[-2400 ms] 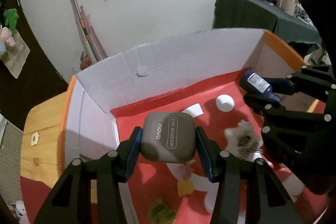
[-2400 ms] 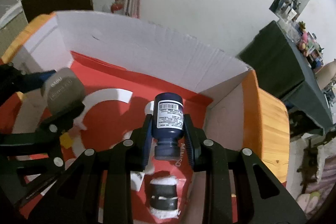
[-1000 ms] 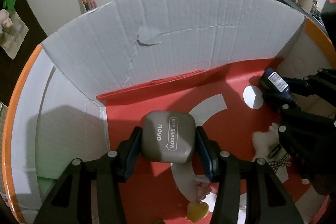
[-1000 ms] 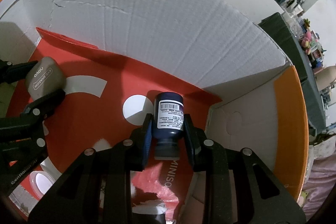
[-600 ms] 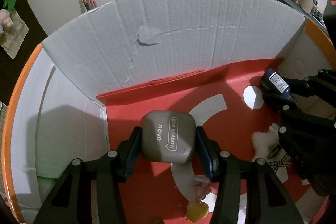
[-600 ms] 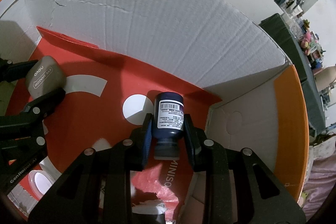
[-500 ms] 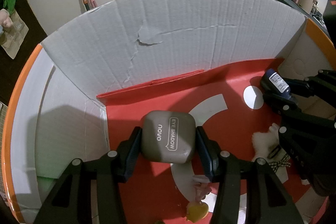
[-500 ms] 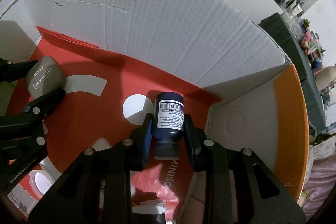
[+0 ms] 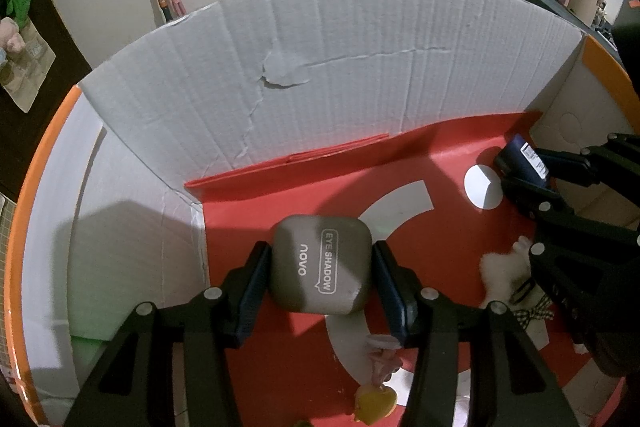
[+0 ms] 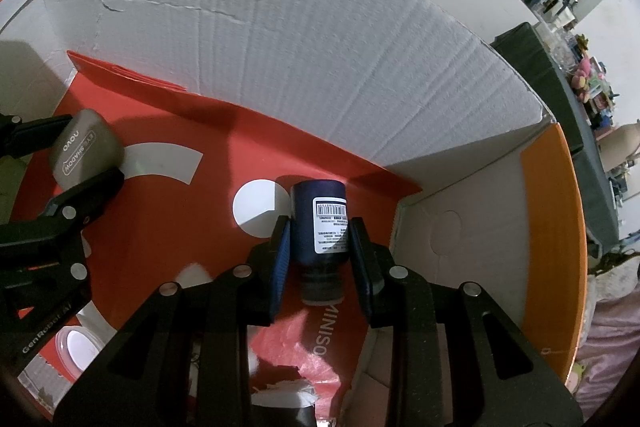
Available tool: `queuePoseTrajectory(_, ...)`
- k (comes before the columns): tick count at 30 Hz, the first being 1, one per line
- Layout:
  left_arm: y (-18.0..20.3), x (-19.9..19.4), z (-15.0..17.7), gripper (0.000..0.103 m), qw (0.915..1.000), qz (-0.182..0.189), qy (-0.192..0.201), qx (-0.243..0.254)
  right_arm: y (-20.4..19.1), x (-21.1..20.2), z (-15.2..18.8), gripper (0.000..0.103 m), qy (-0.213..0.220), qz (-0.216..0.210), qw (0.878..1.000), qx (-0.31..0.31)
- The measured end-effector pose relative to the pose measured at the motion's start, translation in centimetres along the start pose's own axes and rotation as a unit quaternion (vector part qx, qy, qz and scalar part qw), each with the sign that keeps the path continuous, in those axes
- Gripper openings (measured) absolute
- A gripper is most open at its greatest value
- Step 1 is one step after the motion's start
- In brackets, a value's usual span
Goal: Organize objects
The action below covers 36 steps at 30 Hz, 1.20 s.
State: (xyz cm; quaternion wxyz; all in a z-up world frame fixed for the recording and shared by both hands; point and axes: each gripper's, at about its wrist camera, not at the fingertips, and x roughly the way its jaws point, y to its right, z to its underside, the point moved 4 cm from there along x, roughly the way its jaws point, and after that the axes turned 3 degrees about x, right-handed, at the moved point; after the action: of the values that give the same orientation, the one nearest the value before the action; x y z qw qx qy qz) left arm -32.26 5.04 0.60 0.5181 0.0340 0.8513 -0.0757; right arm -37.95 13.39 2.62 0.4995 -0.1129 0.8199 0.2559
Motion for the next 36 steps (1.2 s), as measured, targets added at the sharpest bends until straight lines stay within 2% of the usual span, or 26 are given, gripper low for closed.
queuePoseTrajectory(10,1.3,-0.8,0.3,0.056,1.0000,-0.007,0.004,0.004,-0.5,-0.4,0.7,0.028,-0.004,0.007,1.000,0.002)
queuePoseTrajectory(20,2.4,-2.3,1.0,0.059,0.9999,0.001,0.014,0.001,-0.5,-1.6,0.5,0.028,0.003,0.004,1.000,0.019)
queuePoseTrajectory(28,0.1,-3.8,0.6,0.059,0.9997,0.011,0.024,-0.003,-0.3,-4.0,0.7,0.028,0.018,0.004,0.999,0.028)
queuePoseTrajectory(36,-0.3,-6.4,0.4,0.059,0.9988,0.016,0.045,-0.004,0.8,-7.3,1.0,0.029,0.041,0.000,0.998,0.044)
